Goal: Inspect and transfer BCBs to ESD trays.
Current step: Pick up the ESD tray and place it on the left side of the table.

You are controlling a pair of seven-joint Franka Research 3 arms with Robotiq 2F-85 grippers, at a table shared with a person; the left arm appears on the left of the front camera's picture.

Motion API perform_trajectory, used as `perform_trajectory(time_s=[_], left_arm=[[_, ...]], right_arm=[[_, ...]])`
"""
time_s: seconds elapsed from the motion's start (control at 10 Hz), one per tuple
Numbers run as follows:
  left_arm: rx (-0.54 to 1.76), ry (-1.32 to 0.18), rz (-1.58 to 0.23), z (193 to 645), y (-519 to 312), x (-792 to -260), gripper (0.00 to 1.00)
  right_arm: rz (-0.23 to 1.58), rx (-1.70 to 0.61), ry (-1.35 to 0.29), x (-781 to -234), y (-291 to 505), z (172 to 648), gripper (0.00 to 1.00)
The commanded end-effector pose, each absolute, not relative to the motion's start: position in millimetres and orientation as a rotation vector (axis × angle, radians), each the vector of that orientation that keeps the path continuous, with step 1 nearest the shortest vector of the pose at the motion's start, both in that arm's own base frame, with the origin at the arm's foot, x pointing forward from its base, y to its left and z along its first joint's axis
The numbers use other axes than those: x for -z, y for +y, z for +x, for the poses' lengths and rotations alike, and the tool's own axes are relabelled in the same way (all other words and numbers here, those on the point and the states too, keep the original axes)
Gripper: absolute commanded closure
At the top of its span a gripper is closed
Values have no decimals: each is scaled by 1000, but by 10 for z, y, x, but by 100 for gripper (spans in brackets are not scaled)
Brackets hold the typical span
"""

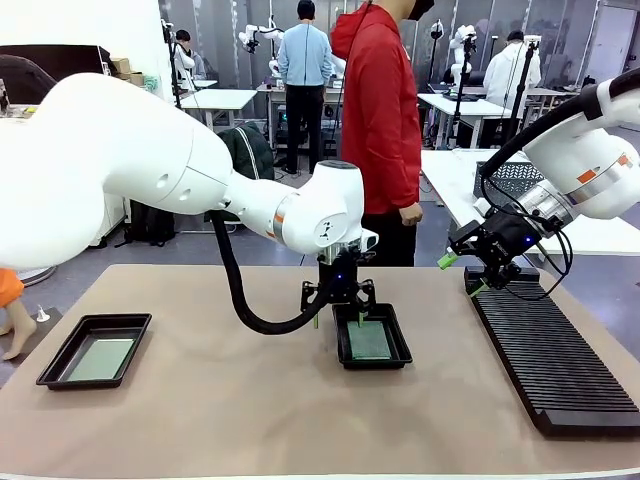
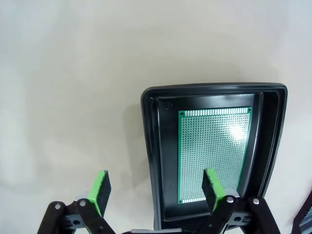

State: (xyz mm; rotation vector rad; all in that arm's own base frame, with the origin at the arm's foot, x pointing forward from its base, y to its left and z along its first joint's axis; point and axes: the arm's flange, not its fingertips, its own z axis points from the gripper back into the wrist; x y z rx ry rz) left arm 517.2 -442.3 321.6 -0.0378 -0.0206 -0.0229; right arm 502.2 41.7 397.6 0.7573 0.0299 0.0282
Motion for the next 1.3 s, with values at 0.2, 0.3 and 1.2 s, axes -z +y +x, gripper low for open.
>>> perform_trajectory(time_s=[0.2,0.3,1.2], left_arm=[[-11,-59,-32,5153,-4463,-3061,0],[-9,-58,-36,5148,-4458,-3034,0],[18,-24,-47,5184,-4464,-3039,0]], right_arm=[[736,-14,38,-3996,432,5006,0],[736,-14,38,-3996,432,5006,0],[736,-14,38,-3996,432,5006,0]])
